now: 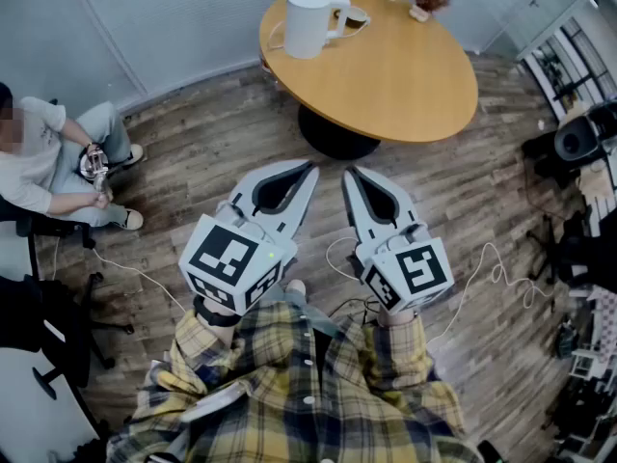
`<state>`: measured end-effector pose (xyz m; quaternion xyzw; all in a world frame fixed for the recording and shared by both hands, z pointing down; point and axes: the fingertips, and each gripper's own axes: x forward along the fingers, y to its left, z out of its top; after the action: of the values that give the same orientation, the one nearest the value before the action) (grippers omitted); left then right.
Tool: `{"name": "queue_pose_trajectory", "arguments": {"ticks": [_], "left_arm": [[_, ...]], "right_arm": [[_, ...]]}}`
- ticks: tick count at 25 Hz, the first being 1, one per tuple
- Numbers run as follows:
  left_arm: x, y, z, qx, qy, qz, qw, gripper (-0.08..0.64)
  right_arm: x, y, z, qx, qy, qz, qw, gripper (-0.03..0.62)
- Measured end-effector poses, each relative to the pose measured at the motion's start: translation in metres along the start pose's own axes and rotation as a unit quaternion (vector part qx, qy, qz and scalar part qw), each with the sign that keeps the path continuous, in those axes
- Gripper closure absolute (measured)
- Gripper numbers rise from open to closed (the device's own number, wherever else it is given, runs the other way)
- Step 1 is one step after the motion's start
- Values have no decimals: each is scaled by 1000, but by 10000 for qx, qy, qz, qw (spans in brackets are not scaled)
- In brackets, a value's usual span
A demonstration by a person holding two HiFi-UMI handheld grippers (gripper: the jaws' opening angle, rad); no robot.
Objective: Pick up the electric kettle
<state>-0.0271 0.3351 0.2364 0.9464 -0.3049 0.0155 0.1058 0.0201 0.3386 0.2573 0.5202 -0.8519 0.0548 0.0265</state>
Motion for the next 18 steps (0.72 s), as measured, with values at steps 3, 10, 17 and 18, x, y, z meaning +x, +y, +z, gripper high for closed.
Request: {"name": "queue_pose_trajectory", "arguments": {"ticks": [3,10,17,18], "left_arm": [[2,0,-1,37,-27,9,10000,557],[7,-2,-1,51,-29,63,10000,557],[11,-8,-3,70,-29,179,9998,557],[12,-8,-4,64,-27,196,9998,557]], "right_arm": [[0,0,2,-27,-17,24,10000,561],[-3,-9,3,-1,-56,-6,10000,561],[-8,-14,1,-15,-77,101,9999,561],[-8,-15,1,-20,-77,124,9999,561]]}}
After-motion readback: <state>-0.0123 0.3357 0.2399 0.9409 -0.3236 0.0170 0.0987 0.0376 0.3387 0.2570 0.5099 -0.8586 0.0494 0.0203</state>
